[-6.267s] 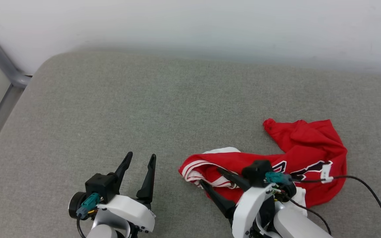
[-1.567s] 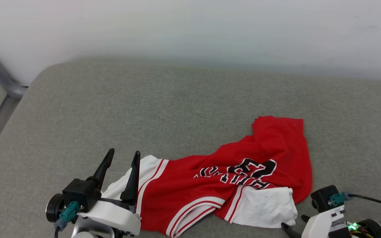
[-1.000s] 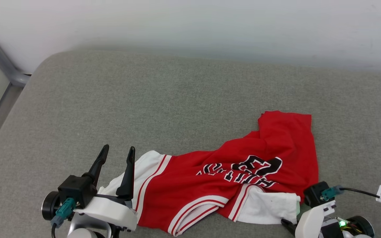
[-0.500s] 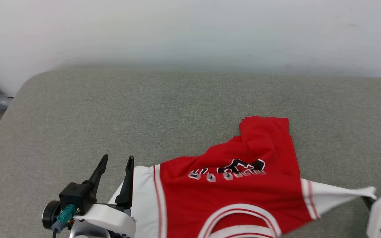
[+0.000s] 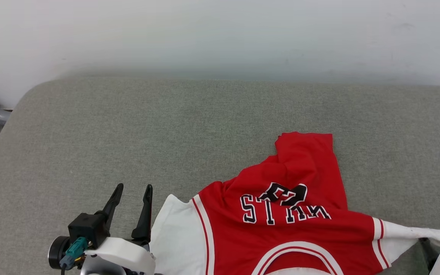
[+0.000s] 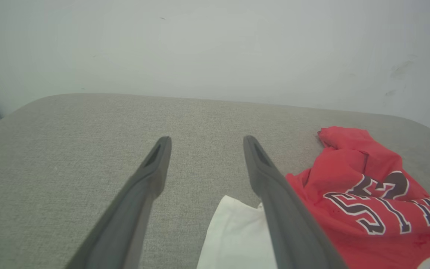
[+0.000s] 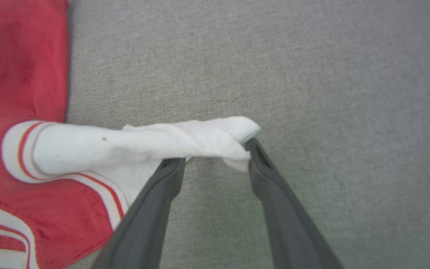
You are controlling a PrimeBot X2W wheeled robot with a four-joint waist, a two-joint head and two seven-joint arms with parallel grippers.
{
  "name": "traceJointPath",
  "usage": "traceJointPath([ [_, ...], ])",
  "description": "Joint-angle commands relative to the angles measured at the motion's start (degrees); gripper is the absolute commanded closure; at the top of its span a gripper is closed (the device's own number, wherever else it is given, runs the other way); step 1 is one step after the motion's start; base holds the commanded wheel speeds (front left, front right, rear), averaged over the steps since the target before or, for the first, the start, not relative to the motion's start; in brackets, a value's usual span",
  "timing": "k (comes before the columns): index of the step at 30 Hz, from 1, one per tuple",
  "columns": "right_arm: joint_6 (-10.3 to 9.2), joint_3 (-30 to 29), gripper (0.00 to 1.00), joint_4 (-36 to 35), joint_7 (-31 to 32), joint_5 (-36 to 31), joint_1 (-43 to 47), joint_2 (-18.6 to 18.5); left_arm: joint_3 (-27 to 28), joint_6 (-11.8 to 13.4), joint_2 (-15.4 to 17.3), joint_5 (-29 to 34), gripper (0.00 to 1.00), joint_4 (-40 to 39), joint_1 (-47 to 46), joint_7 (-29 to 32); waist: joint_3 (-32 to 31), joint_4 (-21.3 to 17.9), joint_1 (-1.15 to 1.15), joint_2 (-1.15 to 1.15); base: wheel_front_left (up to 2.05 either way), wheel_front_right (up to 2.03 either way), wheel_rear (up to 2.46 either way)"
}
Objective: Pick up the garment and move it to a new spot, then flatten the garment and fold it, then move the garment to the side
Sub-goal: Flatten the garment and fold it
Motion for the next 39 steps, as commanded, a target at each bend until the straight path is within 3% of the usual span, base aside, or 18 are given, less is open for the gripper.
traceJointPath([
  [1, -0.04, 0.3, 0.0, -0.2, -1.3, -0.6, -0.7, 0.2, 0.1, -0.1, 0.1, -0.2, 0.0, 0.1, 0.0, 0.0, -0.2, 0.1, 0.0, 0.0, 0.0, 0.0, 0.0],
  [16, -0.04, 7.3, 0.0, -8.3, -24.8, -7.7, 0.4, 4.5, 0.2, 1.2, 0.8, -1.0, 0.0, 0.4, 2.8, 0.5, -4.2, -0.3, 0.0, 0.0, 0.0, 0.0, 0.0],
  [27, -0.04, 13.5, 0.0, -13.9, -26.4, -9.1, 3.8, 7.2, 0.7, 2.3, 1.9, -2.5, 0.0, 2.0, 4.5, 3.4, -5.9, -2.2, 0.0, 0.0, 0.0, 0.0, 0.0],
  [33, -0.04, 15.0, 0.0, -16.9, -24.5, -9.0, 6.0, 7.8, 0.8, 1.2, 3.2, -8.3, 0.0, 3.6, 5.1, 14.8, -5.9, -3.9, 0.0, 0.0, 0.0, 0.0, 0.0],
  [39, -0.04, 15.2, 0.0, -18.1, -23.4, -8.5, 6.2, 8.1, -0.9, 0.7, 6.0, -14.8, 0.0, 4.6, 4.6, 33.4, -5.1, -4.7, 0.0, 0.0, 0.0, 0.0, 0.0],
])
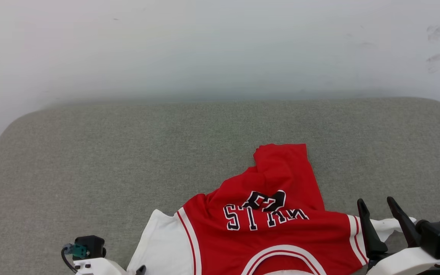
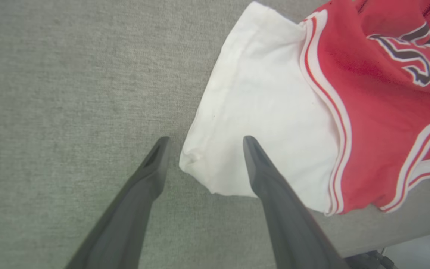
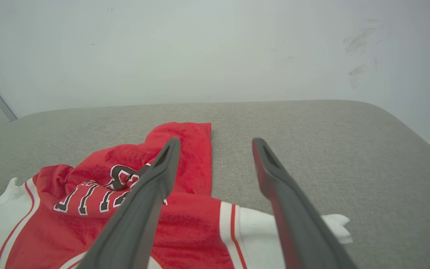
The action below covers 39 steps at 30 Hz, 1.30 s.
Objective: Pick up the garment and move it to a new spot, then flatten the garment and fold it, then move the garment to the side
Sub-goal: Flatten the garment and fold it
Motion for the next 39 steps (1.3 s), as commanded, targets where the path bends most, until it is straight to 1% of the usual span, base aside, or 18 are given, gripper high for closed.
traceJointPath([
  [1, -0.04, 0.2, 0.0, -0.3, 0.2, 0.6, 0.0, 0.3, -0.4, 0.1, 0.7, -0.9, 0.0, 0.0, -0.3, 2.4, 0.4, -0.2, 0.0, 0.0, 0.0, 0.0, 0.0],
  [3, -0.04, 0.2, 0.0, -0.3, 0.2, 0.7, -0.3, 0.3, -1.1, 0.2, 1.4, -1.4, 0.0, 0.2, -0.6, 6.0, 0.9, -0.5, 0.0, 0.0, 0.0, 0.0, 0.0],
  [6, -0.04, 0.3, 0.0, -0.1, 0.2, 1.1, -0.6, 0.4, -2.0, 0.3, 2.0, -1.5, 0.0, 1.1, -1.5, 9.0, 1.7, -0.7, 0.0, 0.0, 0.0, 0.0, 0.0],
  [8, -0.04, 0.1, 0.0, -0.1, 0.2, 1.4, -0.9, 0.4, -2.9, -0.4, 2.0, -1.3, 0.0, 2.2, -2.6, 10.2, 2.7, -0.7, 0.0, 0.0, 0.0, 0.0, 0.0],
  [12, -0.04, -0.4, 0.0, 0.2, 0.2, 1.8, -1.6, 0.5, -6.6, -3.0, 0.8, -1.3, 0.0, 5.0, -5.1, 14.5, 4.6, -0.8, 0.0, 0.0, 0.0, 0.0, 0.0],
  [13, -0.04, -0.6, 0.0, 0.5, 0.3, 1.8, -1.7, 0.5, -7.8, -3.8, 0.2, -1.2, 0.36, 5.6, -5.4, 15.8, 4.9, -0.8, 0.0, 0.0, 0.0, 0.0, 0.0],
  [14, -0.04, -0.7, 0.0, 0.6, 0.4, 1.8, -1.9, 0.5, -8.7, -4.3, -0.5, -1.3, 0.58, 6.2, -5.7, 16.8, 5.1, -0.9, 0.0, 0.0, 0.0, 0.0, 0.0],
  [15, -0.04, -0.8, 0.0, 0.8, 0.5, 1.9, -2.1, 0.5, -9.4, -4.7, -1.0, -1.3, 0.85, 6.7, -5.9, 17.4, 5.3, -1.0, 0.0, 0.0, 0.0, 0.0, 0.0],
  [16, -0.04, -0.9, 0.0, 1.0, 0.7, 1.9, -2.2, 0.5, -9.9, -5.0, -1.4, -1.3, 1.0, 7.2, -6.2, 17.7, 5.4, -1.1, 0.0, 0.0, 0.0, 0.0, 0.0],
  [18, -0.04, -1.3, 0.0, 1.5, 1.2, 2.4, -2.3, 0.5, -10.1, -5.2, -1.7, -1.2, 1.0, 7.8, -6.8, 17.1, 5.6, -1.3, 0.0, 0.0, 0.0, 0.0, 0.0],
  [19, -0.04, -1.9, 0.0, 1.8, 2.1, 3.1, -2.3, 0.4, -9.4, -4.9, -1.4, -0.5, 1.0, 7.9, -7.3, 15.1, 5.5, -1.3, 0.0, 0.0, 0.0, 0.0, 0.0],
  [22, -0.04, -3.6, 0.0, 2.9, 4.3, 4.7, -1.4, -0.8, -7.7, -3.9, -1.2, -0.3, 1.0, 7.1, -7.1, 11.5, 4.8, -1.2, 0.0, 0.0, 0.0, 0.0, 0.0],
  [26, -0.04, -7.7, 0.0, 4.9, 9.2, 6.8, 0.1, -2.6, -5.4, -2.0, -0.3, 0.6, 1.0, 3.8, -5.7, 6.6, 4.0, -0.3, 0.0, 0.0, 0.0, 0.0, 0.0],
  [29, -0.04, -10.8, 0.0, 6.9, 14.2, 8.3, 0.7, -4.6, -4.2, -0.7, 0.0, 1.0, 1.0, 0.6, -4.2, 3.8, 3.8, 0.6, 0.0, 0.0, 0.0, 0.0, 0.0],
  [33, -0.04, -13.3, 0.0, 8.6, 19.9, 9.7, -0.7, -7.1, -3.6, 0.6, 0.3, 2.0, 1.0, -4.0, -2.9, 1.7, 3.8, 1.6, 0.0, 0.0, 0.0, 0.0, 0.0],
  [36, -0.04, -13.4, 0.0, 10.2, 23.8, 10.7, -3.1, -9.6, -3.5, 1.2, 0.1, 2.1, 1.0, -7.1, -2.6, 1.1, 4.3, 2.3, 0.0, 0.0, 0.0, 0.0, 0.0],
  [37, -0.04, -13.4, 0.0, 10.2, 23.8, 10.7, -3.1, -9.6, -3.5, 1.2, 0.1, 2.1, 1.0, -7.1, -2.6, 1.1, 4.3, 2.3, 0.0, 0.0, 0.0, 0.0, 0.0],
  [39, -0.04, -13.1, 0.0, 11.3, 25.8, 11.3, -4.8, -11.3, -3.5, 1.7, 0.2, 2.5, 1.0, -9.1, -3.0, 0.9, 4.9, 2.8, 0.0, 0.0, 0.0, 0.0, 0.0],
])
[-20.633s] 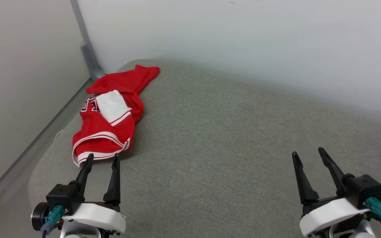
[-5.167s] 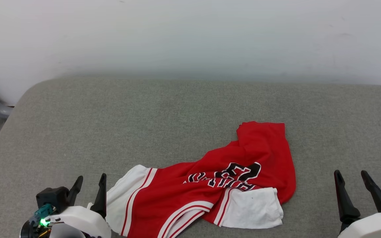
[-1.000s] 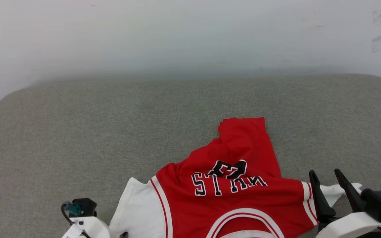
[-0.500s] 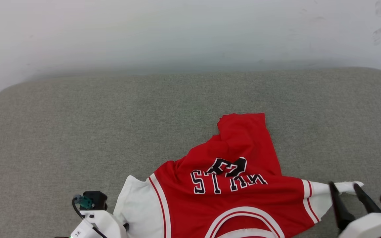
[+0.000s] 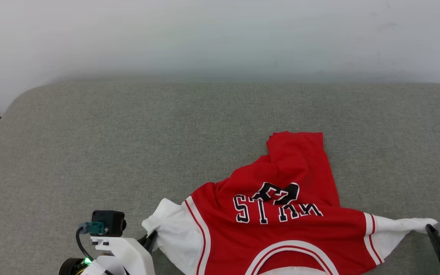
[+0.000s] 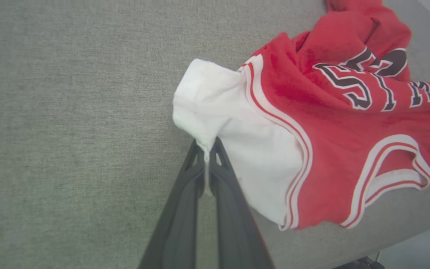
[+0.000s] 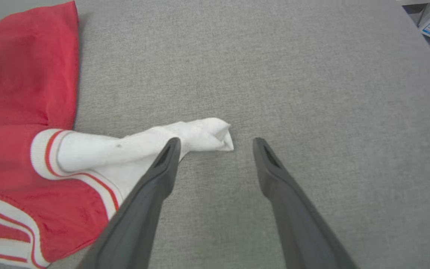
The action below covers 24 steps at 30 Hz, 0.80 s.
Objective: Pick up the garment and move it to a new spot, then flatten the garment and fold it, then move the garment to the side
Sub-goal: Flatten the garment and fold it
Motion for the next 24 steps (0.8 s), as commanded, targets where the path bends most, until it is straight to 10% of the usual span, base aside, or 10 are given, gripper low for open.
traceJointPath([
  [1, -0.04, 0.1, 0.0, 0.6, 0.5, 0.4, -0.9, -0.6, -0.1, 0.2, 0.1, 0.5, 1.0, -0.5, -0.2, -0.2, 0.5, 0.5, -0.01, 0.0, 0.0, 0.0, 0.0],
  [19, 0.07, 11.9, 0.0, 15.4, 14.4, 6.4, -7.2, -3.3, -1.1, -0.8, -1.5, 2.0, 1.0, -3.0, -5.0, -3.2, 7.4, 4.1, -0.01, 0.0, 0.0, 0.0, 0.0],
  [20, 0.07, 11.9, 0.18, 16.2, 15.4, 6.8, -6.9, -3.0, -1.1, -0.8, -1.5, 2.1, 1.0, -2.8, -5.0, -3.4, 7.3, 4.1, -0.01, 0.0, 0.0, 0.0, 0.0],
  [21, 0.07, 12.0, 0.74, 16.8, 16.1, 7.1, -6.7, -2.8, -1.1, -0.9, -1.5, 2.1, 1.0, -2.6, -4.9, -3.6, 7.2, 4.1, -0.01, 0.0, 0.0, 0.0, 0.0],
  [22, 0.07, 12.0, 1.0, 17.3, 16.8, 7.6, -6.7, -2.6, -1.1, -1.0, -1.4, 2.2, 1.0, -2.4, -4.8, -3.8, 6.9, 4.1, -0.01, 0.0, 0.0, 0.0, 0.0],
  [24, 0.06, 12.0, 1.0, 17.2, 17.0, 7.8, -6.7, -2.8, -1.1, -1.1, -1.2, 2.4, 1.0, -2.3, -4.6, -4.3, 6.3, 3.9, -0.01, 0.0, 0.0, 0.0, 0.0],
])
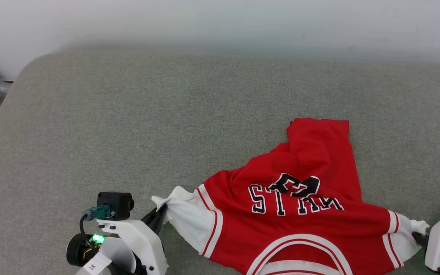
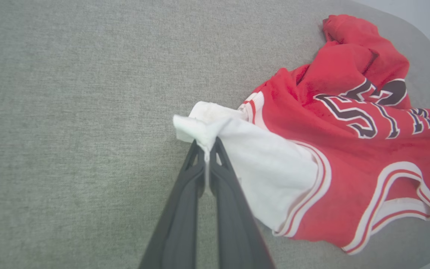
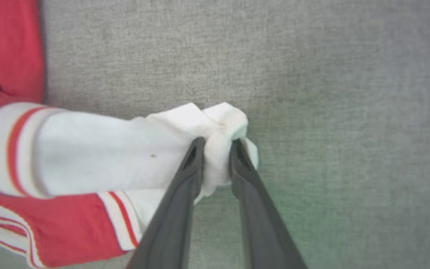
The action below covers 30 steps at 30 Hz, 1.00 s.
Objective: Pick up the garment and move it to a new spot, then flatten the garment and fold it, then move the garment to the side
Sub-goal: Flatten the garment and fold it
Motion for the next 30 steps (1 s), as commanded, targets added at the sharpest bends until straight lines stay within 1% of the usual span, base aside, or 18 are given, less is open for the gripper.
traceJointPath([
  [1, 0.15, 1.9, 1.0, 2.4, 1.7, 0.7, 2.5, 2.5, 0.3, -0.2, 0.0, 0.2, 1.0, 0.0, 0.0, -0.5, -0.6, -0.2, 0.0, 0.0, 0.0, 0.0, 0.0],
  [4, 0.15, 1.7, 1.0, 1.0, 1.0, 0.6, 1.8, 1.3, 0.5, 0.1, 0.4, 0.2, 1.0, -0.3, 0.6, -1.0, -2.1, -0.8, 0.0, 0.0, 0.0, 0.0, 0.0],
  [8, 0.07, -0.9, 1.0, -3.1, -2.6, -0.1, 0.0, 0.3, 1.5, 0.6, 1.3, 0.8, 1.0, -1.3, 0.8, -2.5, -4.4, -1.6, 0.0, 0.0, 0.0, 0.0, 0.0],
  [11, 0.07, -2.4, 1.0, -7.7, -6.0, -1.8, -1.0, 0.4, 3.0, 1.2, 1.8, 0.9, 1.0, -2.3, 0.6, -3.8, -6.2, -2.3, 0.0, 0.0, 0.0, 0.0, 0.0],
  [14, 0.07, -3.9, 1.0, -12.2, -9.1, -4.2, -2.4, 1.5, 5.1, 2.2, 2.6, 0.8, 1.0, -3.4, -0.8, -4.9, -7.2, -3.2, 0.0, 0.0, 0.0, 0.0, 0.0],
  [17, 0.06, -4.6, 1.0, -15.9, -11.8, -6.6, -4.9, 2.3, 7.2, 2.3, 3.7, 0.9, 1.0, -4.2, -3.4, -5.6, -7.5, -4.2, 0.0, 0.0, 0.0, 0.0, 0.0],
  [20, 0.06, -4.7, 1.0, -18.0, -14.7, -8.7, -8.8, 3.7, 8.8, 1.7, 4.3, 1.4, 1.0, -3.9, -7.8, -7.0, -7.3, -5.1, 0.0, 0.0, 0.0, 0.0, 0.0],
  [25, 0.06, -3.1, 1.0, -17.4, -18.0, -11.6, -16.8, 5.0, 10.5, 0.4, 5.0, 2.2, 1.0, -0.9, -16.7, -9.1, -5.6, -6.1, 0.0, 0.0, 0.0, 0.0, 0.0],
  [30, 0.06, -1.6, 1.0, -14.6, -19.5, -13.2, -26.3, 4.0, 10.1, -2.4, 3.4, 2.8, 1.0, 4.3, -28.0, -11.1, -2.1, -5.7, 0.0, 0.0, 0.0, 0.0, 0.0],
])
